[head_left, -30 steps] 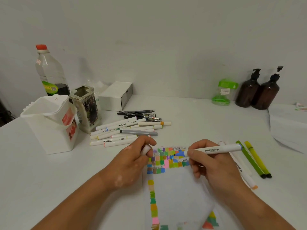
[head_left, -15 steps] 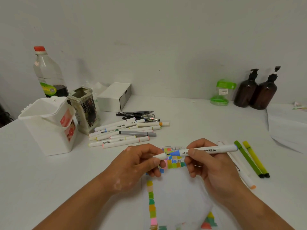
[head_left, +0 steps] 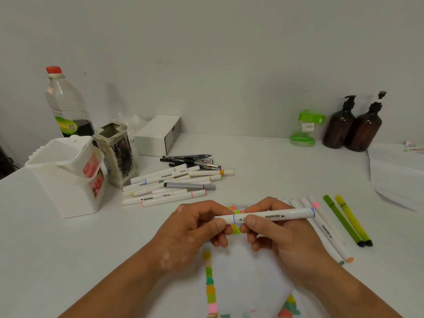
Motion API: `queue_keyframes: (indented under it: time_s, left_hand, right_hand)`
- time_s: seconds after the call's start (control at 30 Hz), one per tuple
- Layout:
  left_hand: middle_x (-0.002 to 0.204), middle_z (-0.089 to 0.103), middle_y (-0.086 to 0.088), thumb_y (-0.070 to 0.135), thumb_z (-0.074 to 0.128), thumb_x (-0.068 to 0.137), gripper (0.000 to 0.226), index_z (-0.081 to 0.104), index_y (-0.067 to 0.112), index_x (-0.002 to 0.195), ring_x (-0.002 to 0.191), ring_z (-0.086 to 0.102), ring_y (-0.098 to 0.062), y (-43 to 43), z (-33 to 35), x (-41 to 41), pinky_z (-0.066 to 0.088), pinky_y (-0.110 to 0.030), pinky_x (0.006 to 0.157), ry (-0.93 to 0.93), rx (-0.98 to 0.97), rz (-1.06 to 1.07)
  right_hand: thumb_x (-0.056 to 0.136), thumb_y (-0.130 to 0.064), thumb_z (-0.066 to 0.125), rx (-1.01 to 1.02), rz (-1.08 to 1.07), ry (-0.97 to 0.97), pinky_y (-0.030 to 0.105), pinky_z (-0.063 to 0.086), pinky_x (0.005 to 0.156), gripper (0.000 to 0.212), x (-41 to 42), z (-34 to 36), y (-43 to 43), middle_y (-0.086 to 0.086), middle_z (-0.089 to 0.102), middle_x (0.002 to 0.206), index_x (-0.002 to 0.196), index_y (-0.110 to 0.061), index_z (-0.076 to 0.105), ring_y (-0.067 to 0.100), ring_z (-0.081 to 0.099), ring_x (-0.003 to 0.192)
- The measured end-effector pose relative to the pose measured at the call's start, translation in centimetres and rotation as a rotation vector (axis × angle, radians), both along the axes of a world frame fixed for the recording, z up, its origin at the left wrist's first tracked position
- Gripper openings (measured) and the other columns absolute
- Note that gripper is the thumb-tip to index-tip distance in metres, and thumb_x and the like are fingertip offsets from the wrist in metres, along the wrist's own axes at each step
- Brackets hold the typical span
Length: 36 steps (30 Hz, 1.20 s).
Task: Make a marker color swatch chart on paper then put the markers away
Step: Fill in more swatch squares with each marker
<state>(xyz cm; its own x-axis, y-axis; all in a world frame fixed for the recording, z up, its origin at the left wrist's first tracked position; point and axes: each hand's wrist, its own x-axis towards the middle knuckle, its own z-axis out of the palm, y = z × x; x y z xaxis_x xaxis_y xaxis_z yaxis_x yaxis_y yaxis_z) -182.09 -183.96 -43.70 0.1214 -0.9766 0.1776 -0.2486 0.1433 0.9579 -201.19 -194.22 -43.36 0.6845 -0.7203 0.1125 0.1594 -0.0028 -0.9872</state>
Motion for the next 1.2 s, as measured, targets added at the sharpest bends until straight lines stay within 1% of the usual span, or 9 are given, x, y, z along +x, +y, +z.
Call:
queue_keyframes:
  time_s: [0.13, 0.23, 0.3, 0.47, 0.53, 0.67, 0.77, 0.9, 1.2]
  left_hand:
    - [0.081, 0.068, -0.002, 0.007, 0.054, 0.1, 0.023, 0.072, 0.018, 0.108, 0.072, 0.064, -0.016, -0.2, 0.3, 0.3, 0.054, -0.027, 0.071, -0.014, 0.004, 0.034]
    - [0.081, 0.068, 0.0, 0.011, 0.056, 0.1, 0.024, 0.075, 0.024, 0.105, 0.073, 0.061, -0.013, 0.0, 0.5, 1.5, 0.054, -0.026, 0.072, -0.078, 0.005, 0.075]
    - [0.081, 0.068, 0.004, 0.009, 0.057, 0.099, 0.026, 0.075, 0.027, 0.102, 0.073, 0.06, -0.008, 0.3, 0.6, 2.1, 0.052, -0.021, 0.071, -0.067, 0.019, 0.081]
    - [0.09, 0.069, 0.006, 0.02, 0.063, 0.097, 0.022, 0.072, 0.037, 0.108, 0.073, 0.059, -0.004, 0.1, -0.3, 1.2, 0.054, -0.02, 0.071, -0.265, 0.077, 0.077]
    - [0.089, 0.068, 0.01, 0.025, 0.068, 0.093, 0.021, 0.071, 0.04, 0.108, 0.076, 0.062, -0.004, -0.3, -0.7, 1.4, 0.055, -0.019, 0.073, -0.351, 0.079, 0.168]
    - [0.093, 0.066, 0.018, 0.026, 0.071, 0.09, 0.018, 0.07, 0.034, 0.106, 0.085, 0.059, -0.002, -0.5, -0.9, 3.7, 0.047, -0.013, 0.076, -0.67, 0.011, 0.526]
    - [0.111, 0.068, 0.002, 0.017, 0.071, 0.09, 0.022, 0.073, 0.023, 0.11, 0.102, 0.058, -0.016, -0.6, -1.1, 5.4, 0.046, -0.028, 0.092, -0.821, 0.032, 0.712]
    - [0.125, 0.065, 0.002, 0.015, 0.063, 0.095, 0.028, 0.07, 0.027, 0.119, 0.117, 0.055, -0.021, -0.9, -1.3, 5.6, 0.044, -0.041, 0.103, -0.92, 0.176, 0.727]
    - [0.116, 0.066, 0.003, 0.017, 0.065, 0.094, 0.028, 0.068, 0.027, 0.12, 0.105, 0.058, -0.017, -0.6, -1.2, 4.6, 0.049, -0.037, 0.097, -0.876, 0.203, 0.676]
  right_hand:
    - [0.073, -0.038, 0.08, -0.045, 0.051, -0.021, 0.03, 0.051, 0.055, 0.031, -0.6, 0.7, -0.6, 0.02, 0.073, 0.083, 0.094, -0.015, 0.078, 0.023, 0.062, 0.066]
    - [0.073, -0.062, 0.078, 0.079, 0.285, -0.035, 0.033, 0.053, 0.057, 0.07, -1.9, 1.2, -1.4, 0.025, 0.07, 0.099, 0.114, -0.006, 0.074, 0.025, 0.063, 0.074]
    - [0.072, -0.069, 0.075, 0.158, 0.396, 0.023, 0.033, 0.054, 0.058, 0.079, -2.3, 1.5, -1.4, 0.029, 0.07, 0.108, 0.118, -0.004, 0.072, 0.026, 0.064, 0.076]
    - [0.076, -0.035, 0.081, -0.193, 0.193, 0.419, 0.016, 0.048, 0.058, 0.016, -1.1, 1.2, -0.2, 0.009, 0.077, 0.075, 0.088, -0.03, 0.071, 0.011, 0.067, 0.063]
    - [0.081, -0.024, 0.082, -0.318, 0.105, 0.507, 0.015, 0.046, 0.058, 0.017, -0.8, 0.8, -0.1, 0.001, 0.074, 0.066, 0.09, -0.035, 0.073, 0.006, 0.063, 0.057]
    - [0.077, -0.029, 0.082, -0.561, -0.244, 0.619, 0.012, 0.042, 0.055, 0.015, -0.9, 0.3, -1.1, -0.018, 0.069, 0.066, 0.081, -0.038, 0.071, -0.001, 0.054, 0.051]
    - [0.075, -0.036, 0.08, -0.653, -0.418, 0.74, 0.012, 0.042, 0.054, 0.016, -1.7, 0.3, -2.3, -0.023, 0.068, 0.072, 0.078, -0.042, 0.066, -0.006, 0.059, 0.064]
    - [0.077, -0.04, 0.073, -0.71, -0.496, 0.934, 0.016, 0.037, 0.054, 0.011, -2.2, -0.2, -3.0, -0.019, 0.063, 0.07, 0.084, -0.04, 0.066, -0.005, 0.056, 0.066]
    - [0.082, -0.046, 0.067, -0.749, -0.488, 1.086, 0.021, 0.046, 0.053, 0.013, -2.3, -0.3, -3.0, -0.019, 0.06, 0.079, 0.094, -0.041, 0.063, 0.001, 0.056, 0.064]
